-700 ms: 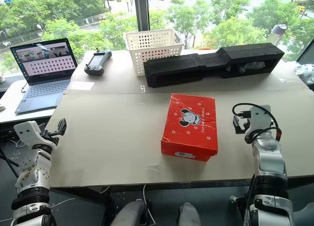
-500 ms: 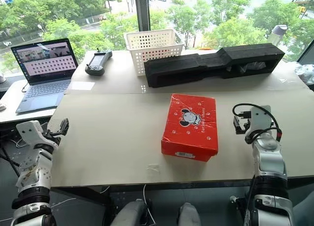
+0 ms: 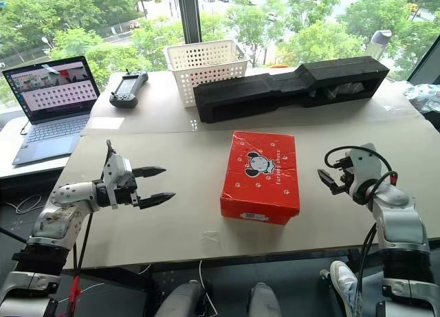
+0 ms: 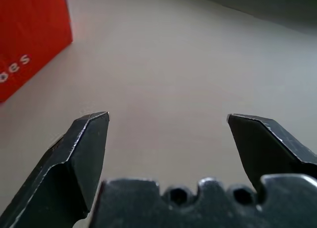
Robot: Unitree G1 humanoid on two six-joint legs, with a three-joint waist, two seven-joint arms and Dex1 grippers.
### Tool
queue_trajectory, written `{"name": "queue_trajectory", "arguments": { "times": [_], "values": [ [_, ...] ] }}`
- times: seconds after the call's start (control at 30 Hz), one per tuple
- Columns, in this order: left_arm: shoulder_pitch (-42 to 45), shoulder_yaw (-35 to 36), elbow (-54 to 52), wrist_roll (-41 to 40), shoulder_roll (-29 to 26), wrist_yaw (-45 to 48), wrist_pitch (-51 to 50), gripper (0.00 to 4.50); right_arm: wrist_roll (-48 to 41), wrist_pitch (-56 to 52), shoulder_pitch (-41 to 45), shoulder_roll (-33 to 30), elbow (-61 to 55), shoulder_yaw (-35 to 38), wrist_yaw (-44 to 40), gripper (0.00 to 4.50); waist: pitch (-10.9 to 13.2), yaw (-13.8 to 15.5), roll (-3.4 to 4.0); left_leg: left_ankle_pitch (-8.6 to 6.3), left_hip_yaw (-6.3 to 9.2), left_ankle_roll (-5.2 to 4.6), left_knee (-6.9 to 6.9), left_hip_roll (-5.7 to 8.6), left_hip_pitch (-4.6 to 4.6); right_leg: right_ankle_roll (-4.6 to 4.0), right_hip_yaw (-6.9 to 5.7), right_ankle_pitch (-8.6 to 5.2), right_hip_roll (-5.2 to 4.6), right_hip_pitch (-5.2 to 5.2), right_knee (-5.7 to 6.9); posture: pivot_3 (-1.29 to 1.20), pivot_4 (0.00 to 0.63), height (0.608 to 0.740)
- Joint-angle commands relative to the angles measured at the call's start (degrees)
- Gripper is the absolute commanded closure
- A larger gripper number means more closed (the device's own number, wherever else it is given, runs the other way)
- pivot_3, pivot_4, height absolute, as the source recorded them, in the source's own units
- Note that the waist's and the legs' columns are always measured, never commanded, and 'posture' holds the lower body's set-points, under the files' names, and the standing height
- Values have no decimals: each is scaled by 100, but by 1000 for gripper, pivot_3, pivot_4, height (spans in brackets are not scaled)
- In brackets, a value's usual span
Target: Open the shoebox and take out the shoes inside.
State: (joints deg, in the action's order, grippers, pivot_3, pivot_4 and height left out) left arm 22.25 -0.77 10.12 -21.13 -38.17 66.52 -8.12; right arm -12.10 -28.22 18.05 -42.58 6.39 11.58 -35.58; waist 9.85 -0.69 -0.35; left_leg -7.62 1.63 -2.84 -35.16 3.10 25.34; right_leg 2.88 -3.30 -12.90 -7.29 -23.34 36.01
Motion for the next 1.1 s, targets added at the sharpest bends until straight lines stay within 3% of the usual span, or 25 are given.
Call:
{"name": "queue_trajectory", "arguments": {
  "times": [0.03, 0.23, 0.4, 0.7, 0.9, 1.1],
  "values": [
    [290, -54, 233, 131, 35, 123, 132, 660, -64, -171, -2, -167, -309, -39, -210, 510, 0, 10, 0, 0, 0, 1, -1, 1, 0, 2, 0, 1, -2, 1, 1, 0, 150, 737],
    [461, -303, 510, 354, 328, 253, 357, 2715, 103, -186, -6, -253, -324, -355, -418, 2382, 1, 51, -2, -23, -8, 38, -9, 9, 1, 25, 15, 14, -13, 3, -7, 0, 150, 737],
    [838, -813, 1102, 850, 899, 193, 821, 4492, 299, -208, 268, -295, -383, -958, -742, 4102, 3, 132, -5, -18, -17, 29, -12, 11, 1, 29, 24, 17, -11, 2, -8, 0, 150, 737],
    [2037, -1439, 2827, 1694, 2143, -73, 1779, 4492, 608, -56, 1238, 109, -61, -1710, -898, 4102, 7, 136, -11, -8, -19, -9, -63, 8, 22, 43, 22, 29, 2, 2, -3, 0, 150, 737],
    [2260, -1343, 3125, 1783, 2134, 40, 2013, 4492, 874, 234, 1919, 542, 562, -1917, -855, 4102, 7, 102, -13, -8, -20, -13, -71, 8, 24, 45, 25, 34, 3, -1, -1, 0, 150, 737],
    [2027, -1212, 2778, 1739, 1849, 158, 1899, 4492, 1094, 753, 2532, 1048, 1508, -2006, -863, 4102, 7, -7, -13, -8, -20, -13, -73, 6, 17, 42, 34, 36, 13, 1, 6, 0, 150, 737]
  ]
}}
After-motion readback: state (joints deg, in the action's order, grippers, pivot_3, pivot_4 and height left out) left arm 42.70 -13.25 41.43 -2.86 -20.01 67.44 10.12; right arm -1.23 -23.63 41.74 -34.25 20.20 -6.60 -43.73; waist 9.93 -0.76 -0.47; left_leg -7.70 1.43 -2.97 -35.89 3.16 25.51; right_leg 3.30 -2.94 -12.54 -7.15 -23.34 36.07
